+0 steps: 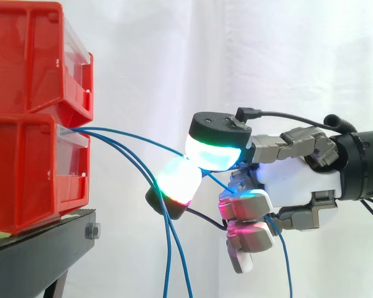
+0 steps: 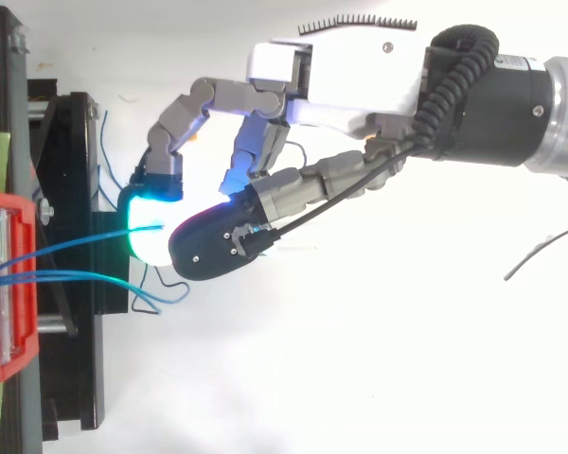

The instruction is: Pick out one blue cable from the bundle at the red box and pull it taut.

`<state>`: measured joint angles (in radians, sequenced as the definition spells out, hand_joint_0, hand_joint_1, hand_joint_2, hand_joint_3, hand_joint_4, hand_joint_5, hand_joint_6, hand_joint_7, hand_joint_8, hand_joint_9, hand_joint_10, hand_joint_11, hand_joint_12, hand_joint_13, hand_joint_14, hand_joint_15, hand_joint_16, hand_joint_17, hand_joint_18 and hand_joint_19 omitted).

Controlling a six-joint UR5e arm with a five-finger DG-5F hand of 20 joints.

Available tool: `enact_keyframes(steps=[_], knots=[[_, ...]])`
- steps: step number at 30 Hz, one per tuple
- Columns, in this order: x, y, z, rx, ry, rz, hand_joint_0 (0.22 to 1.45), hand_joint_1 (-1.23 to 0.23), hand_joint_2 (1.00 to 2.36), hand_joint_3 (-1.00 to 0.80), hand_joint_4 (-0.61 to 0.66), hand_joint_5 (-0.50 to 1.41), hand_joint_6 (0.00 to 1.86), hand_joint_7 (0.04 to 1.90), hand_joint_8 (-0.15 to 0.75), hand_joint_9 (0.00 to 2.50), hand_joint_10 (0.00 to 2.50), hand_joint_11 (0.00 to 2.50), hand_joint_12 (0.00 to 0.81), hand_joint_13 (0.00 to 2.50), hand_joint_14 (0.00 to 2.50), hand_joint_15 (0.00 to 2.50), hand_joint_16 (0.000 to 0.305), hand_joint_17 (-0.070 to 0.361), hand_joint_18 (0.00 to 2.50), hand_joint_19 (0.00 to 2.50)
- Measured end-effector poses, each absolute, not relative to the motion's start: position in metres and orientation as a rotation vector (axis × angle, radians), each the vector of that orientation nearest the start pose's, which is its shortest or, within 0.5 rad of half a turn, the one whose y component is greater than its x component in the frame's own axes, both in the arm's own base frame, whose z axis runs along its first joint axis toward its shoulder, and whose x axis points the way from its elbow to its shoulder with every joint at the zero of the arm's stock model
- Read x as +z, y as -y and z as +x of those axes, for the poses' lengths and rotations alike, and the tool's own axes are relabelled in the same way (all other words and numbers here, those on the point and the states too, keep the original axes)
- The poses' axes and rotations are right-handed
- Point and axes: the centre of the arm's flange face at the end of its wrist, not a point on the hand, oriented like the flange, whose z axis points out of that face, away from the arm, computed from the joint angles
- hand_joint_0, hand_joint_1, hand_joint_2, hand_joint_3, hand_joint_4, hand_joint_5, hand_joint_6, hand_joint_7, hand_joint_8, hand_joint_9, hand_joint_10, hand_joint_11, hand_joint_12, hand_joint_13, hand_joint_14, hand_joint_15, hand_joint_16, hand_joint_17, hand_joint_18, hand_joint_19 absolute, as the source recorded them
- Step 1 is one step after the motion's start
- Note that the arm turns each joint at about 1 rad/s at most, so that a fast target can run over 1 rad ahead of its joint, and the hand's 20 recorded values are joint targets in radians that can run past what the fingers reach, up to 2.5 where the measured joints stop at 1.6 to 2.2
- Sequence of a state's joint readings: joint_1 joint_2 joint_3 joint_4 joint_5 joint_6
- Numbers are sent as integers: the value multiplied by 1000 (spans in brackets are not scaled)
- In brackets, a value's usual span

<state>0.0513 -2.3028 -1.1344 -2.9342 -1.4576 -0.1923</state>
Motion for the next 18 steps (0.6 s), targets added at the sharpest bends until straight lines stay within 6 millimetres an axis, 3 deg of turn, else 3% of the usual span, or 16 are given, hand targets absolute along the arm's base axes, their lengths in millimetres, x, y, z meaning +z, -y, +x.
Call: enact_keyframes(steps=[18], knots=[[255, 108, 753, 1004, -1347, 1166, 826, -718, 1006, -423, -249, -183, 1016, 924, 249, 1331, 11, 1264, 339, 1240, 25, 1019, 43, 98, 886, 885]])
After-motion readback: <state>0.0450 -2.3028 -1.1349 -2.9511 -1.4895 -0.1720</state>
